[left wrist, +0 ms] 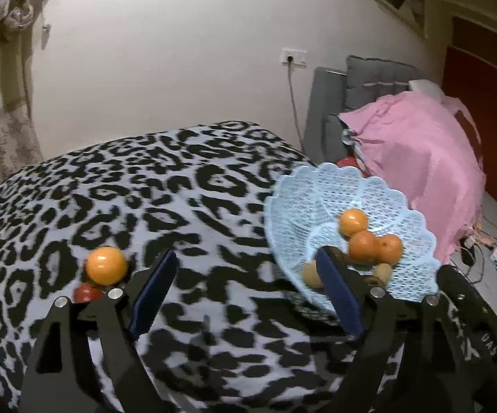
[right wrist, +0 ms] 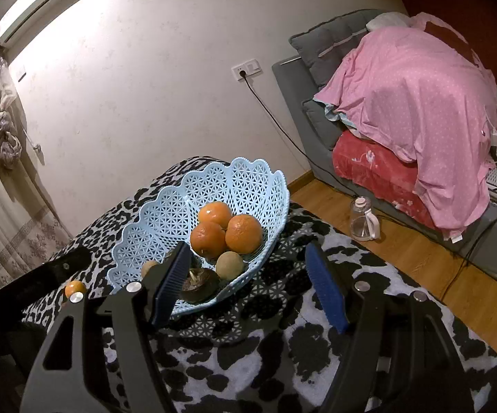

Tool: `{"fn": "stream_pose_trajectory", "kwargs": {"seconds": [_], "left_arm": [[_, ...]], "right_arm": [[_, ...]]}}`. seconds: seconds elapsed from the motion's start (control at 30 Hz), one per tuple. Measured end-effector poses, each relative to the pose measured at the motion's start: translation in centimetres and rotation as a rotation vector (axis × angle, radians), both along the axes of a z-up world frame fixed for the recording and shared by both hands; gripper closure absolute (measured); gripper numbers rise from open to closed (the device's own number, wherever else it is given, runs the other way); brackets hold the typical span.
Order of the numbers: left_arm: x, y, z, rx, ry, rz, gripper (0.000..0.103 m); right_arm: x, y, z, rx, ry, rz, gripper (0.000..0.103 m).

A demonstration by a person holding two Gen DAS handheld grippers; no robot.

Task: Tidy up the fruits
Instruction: 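Move the left tool back to the last red tomato and orange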

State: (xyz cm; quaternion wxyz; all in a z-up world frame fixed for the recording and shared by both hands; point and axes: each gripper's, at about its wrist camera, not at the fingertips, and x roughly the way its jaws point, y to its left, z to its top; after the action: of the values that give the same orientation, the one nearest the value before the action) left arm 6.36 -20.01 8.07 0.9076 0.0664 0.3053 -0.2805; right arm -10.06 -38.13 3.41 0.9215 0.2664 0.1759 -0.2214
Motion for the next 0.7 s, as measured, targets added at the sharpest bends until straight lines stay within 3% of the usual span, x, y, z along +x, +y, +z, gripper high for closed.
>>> {"fn": "stream_pose_trajectory", "kwargs": {"seconds": [0.2, 0.3, 0.7], "left_arm": [[1.7, 3.2, 0.6, -0.012, -0.007, 0.088, 0.019], [2.4, 4.5, 0.6, -0.011, -0.009, 0.122, 0.013], [4.7, 9.6, -1.1, 0.033, 0.006, 0.247, 0.012]], "right_arm": [[0.0, 0.0, 0.0, -0.001, 0.002, 0.001, 0.032], [0.0, 0.1, 0.0, 0.000, 0.001, 0.000, 0.032], [0.1, 0.1, -0.1, -0.003, 0.003, 0.002, 0.032]]}}
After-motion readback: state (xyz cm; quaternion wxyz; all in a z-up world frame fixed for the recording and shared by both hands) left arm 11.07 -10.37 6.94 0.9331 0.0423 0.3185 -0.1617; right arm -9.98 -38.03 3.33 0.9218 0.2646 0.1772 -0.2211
